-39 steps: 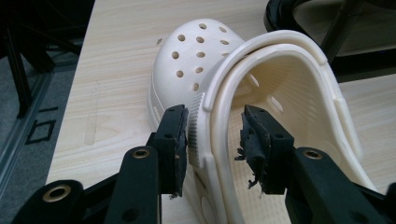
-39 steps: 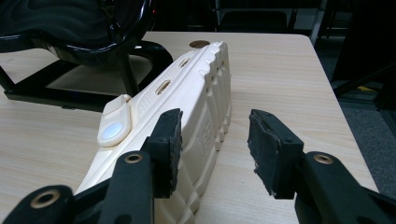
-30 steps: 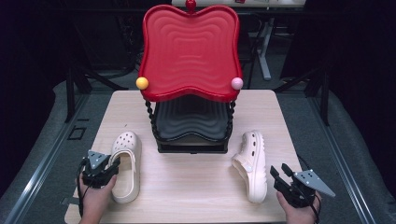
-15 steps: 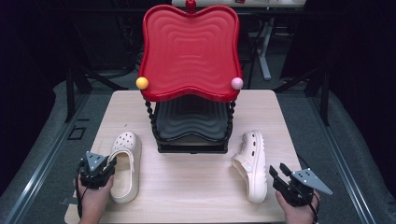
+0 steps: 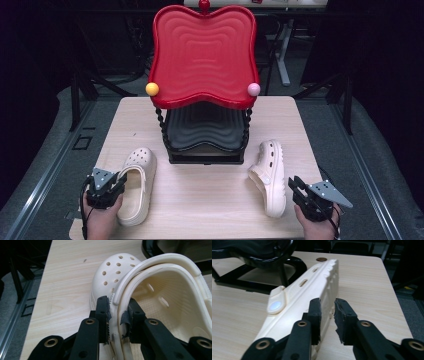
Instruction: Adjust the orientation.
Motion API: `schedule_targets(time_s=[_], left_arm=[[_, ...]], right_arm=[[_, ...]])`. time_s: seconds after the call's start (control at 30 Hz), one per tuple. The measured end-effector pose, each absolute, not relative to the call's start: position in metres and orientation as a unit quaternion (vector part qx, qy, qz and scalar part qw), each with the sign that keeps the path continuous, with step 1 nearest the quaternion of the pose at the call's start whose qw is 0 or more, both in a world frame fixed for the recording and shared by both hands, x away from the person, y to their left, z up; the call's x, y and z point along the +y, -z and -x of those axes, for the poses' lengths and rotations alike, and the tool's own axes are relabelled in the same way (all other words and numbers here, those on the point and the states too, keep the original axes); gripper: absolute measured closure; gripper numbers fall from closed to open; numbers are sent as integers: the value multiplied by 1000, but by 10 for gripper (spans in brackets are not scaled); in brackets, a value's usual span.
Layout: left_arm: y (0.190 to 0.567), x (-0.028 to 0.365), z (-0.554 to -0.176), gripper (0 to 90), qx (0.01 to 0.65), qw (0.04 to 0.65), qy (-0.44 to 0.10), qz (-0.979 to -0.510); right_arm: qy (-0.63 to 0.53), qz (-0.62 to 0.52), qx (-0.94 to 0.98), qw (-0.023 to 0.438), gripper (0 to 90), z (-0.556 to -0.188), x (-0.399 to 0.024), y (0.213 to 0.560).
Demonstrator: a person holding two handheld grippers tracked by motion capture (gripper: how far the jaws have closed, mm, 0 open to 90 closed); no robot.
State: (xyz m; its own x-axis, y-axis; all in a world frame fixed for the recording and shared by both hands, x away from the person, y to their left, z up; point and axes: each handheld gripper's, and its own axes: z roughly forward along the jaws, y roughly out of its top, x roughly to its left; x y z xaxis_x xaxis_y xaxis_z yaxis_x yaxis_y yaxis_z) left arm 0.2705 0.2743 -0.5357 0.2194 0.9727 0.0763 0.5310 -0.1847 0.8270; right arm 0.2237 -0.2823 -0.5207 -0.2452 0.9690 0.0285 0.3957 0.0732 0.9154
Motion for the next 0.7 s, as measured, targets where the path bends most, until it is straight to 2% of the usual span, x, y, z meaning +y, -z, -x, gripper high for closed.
schedule_targets(time_s=[0.27,0.4,0.7], left_arm=[[535,259,-257,751,534,338,-312,-710],[536,255,-254,749,524,344,-307,-716],[541,255,-258,744,517,353,-308,-716]], right_arm=[[-427,-491,681,336,887,-229,-264,512],[-410,-485,703,321,898,-236,-255,516],[-403,-467,718,323,900,-236,-252,517]])
